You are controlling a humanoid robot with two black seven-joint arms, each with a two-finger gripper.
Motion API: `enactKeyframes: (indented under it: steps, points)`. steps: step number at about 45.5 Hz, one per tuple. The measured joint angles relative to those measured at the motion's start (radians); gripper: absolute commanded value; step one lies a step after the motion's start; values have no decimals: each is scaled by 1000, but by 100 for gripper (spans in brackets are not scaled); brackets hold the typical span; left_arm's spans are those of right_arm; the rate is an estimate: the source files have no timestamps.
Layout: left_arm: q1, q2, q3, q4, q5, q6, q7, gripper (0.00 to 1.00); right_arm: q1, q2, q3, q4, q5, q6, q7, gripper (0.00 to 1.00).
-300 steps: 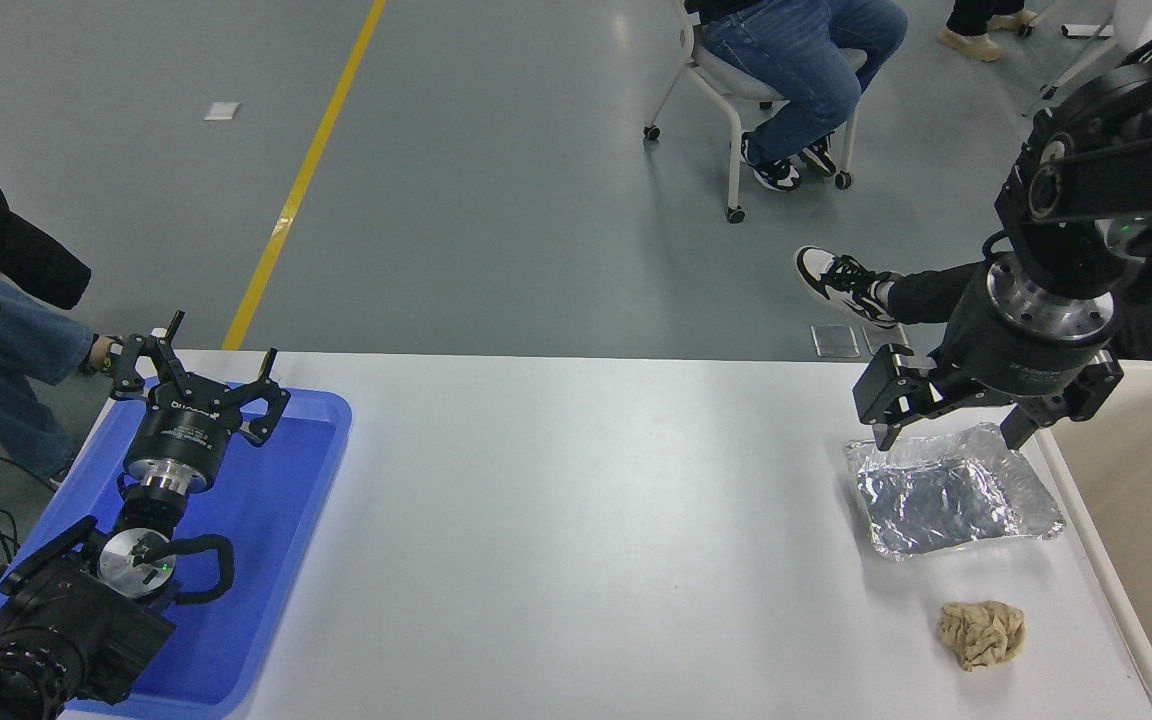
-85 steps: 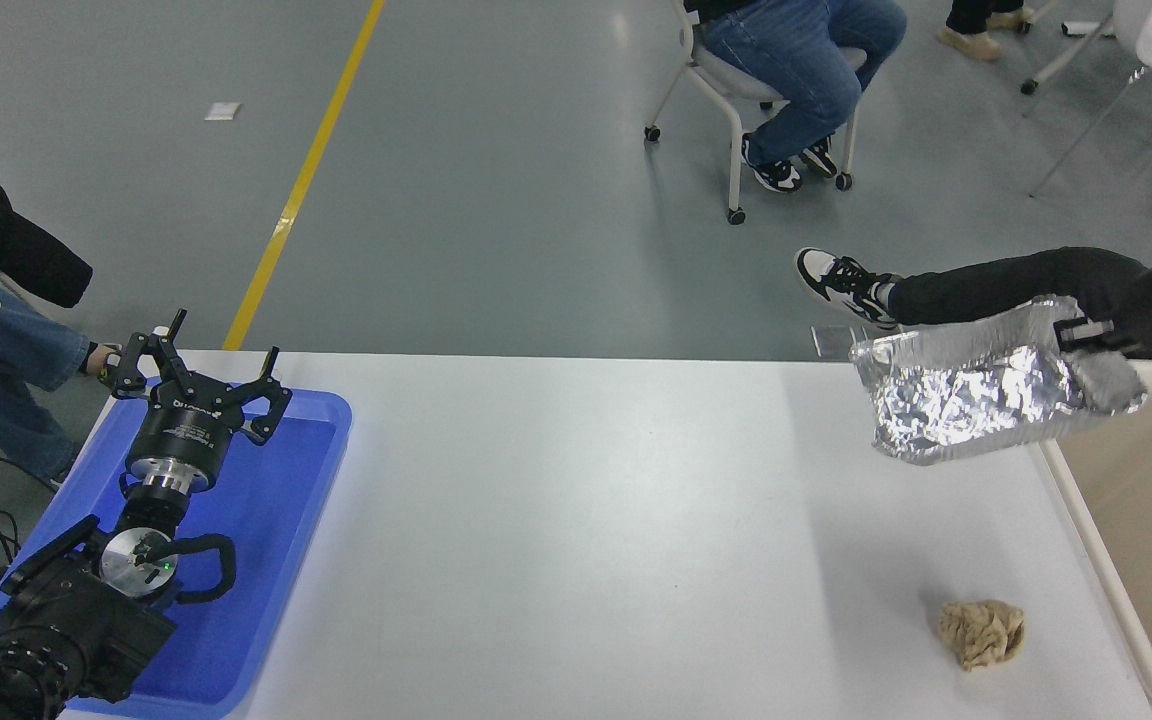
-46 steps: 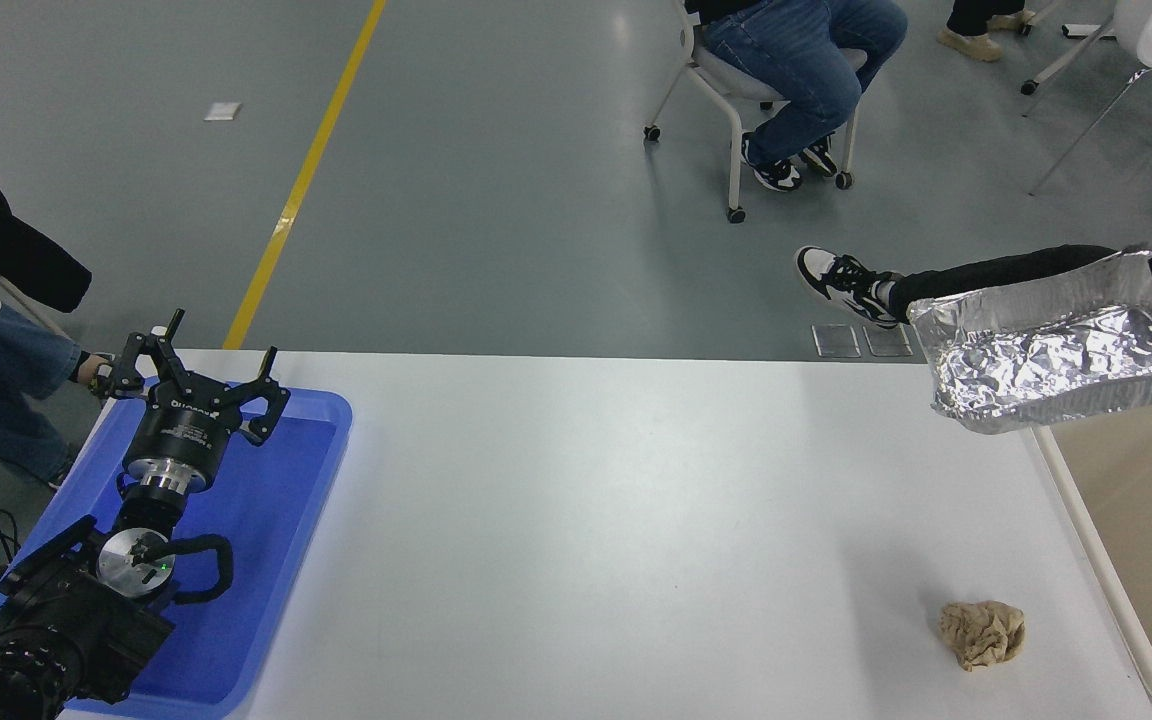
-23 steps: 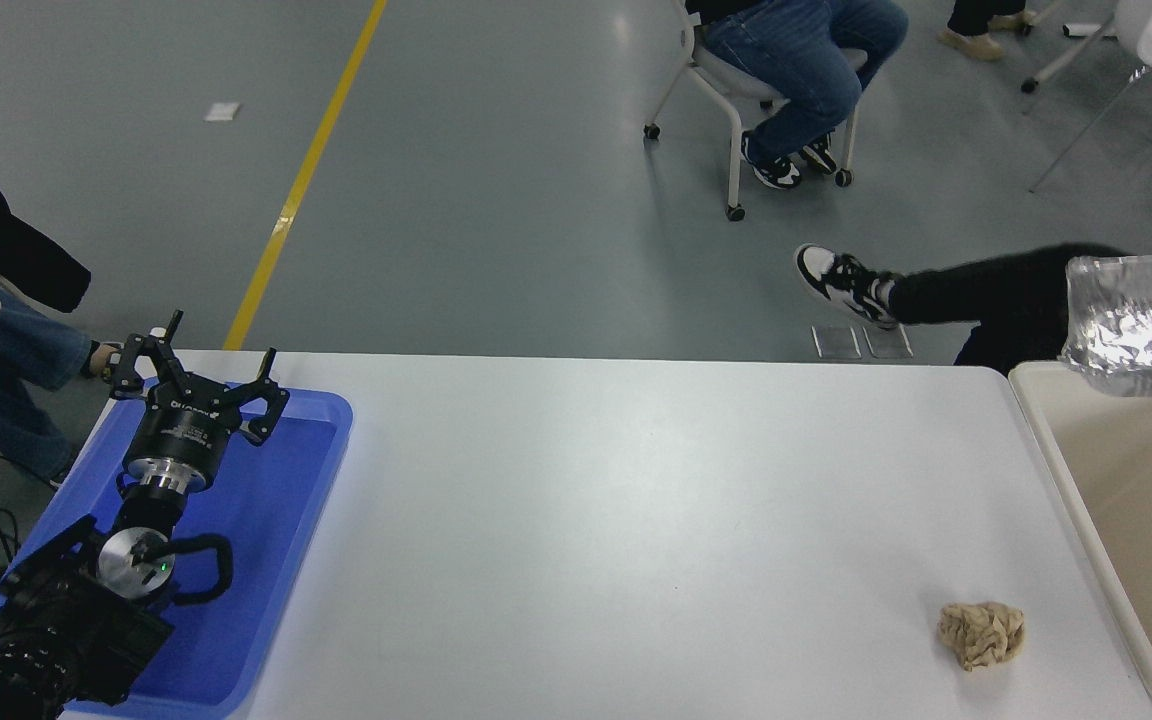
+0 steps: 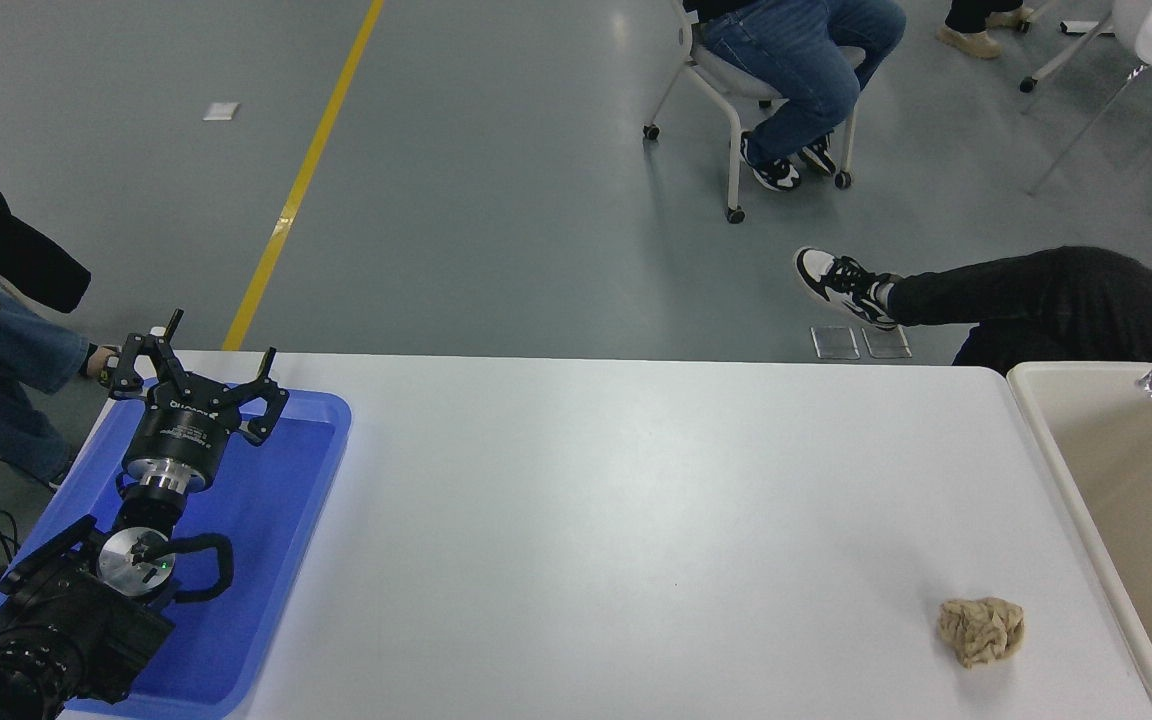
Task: Pick up foil plate and place in dustbin
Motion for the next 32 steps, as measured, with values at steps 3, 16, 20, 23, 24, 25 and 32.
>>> enactKeyframes:
  steps: [3, 16, 20, 23, 24, 25, 32]
  points:
    - [0, 0, 0, 0, 0, 0, 0, 100, -56, 27, 16, -35, 53, -28, -1, 0]
    - [0, 0, 1, 0, 0, 0, 0, 100, -263, 149, 64, -129, 258, -143, -4, 0]
    - [0, 0, 1, 0, 0, 0, 0, 100, -304, 180, 89, -147, 294, -162, -4, 0]
    - [0, 0, 1, 0, 0, 0, 0, 100, -325, 196, 115, -161, 313, -173, -5, 0]
    - [0, 0, 1, 0, 0, 0, 0, 100, -332, 202, 122, -162, 319, -175, -5, 0]
    - [0, 0, 1, 0, 0, 0, 0, 100, -339, 207, 132, -164, 324, -178, -5, 0]
    - [0, 0, 1, 0, 0, 0, 0, 100, -363, 225, 168, -179, 345, -190, -6, 52]
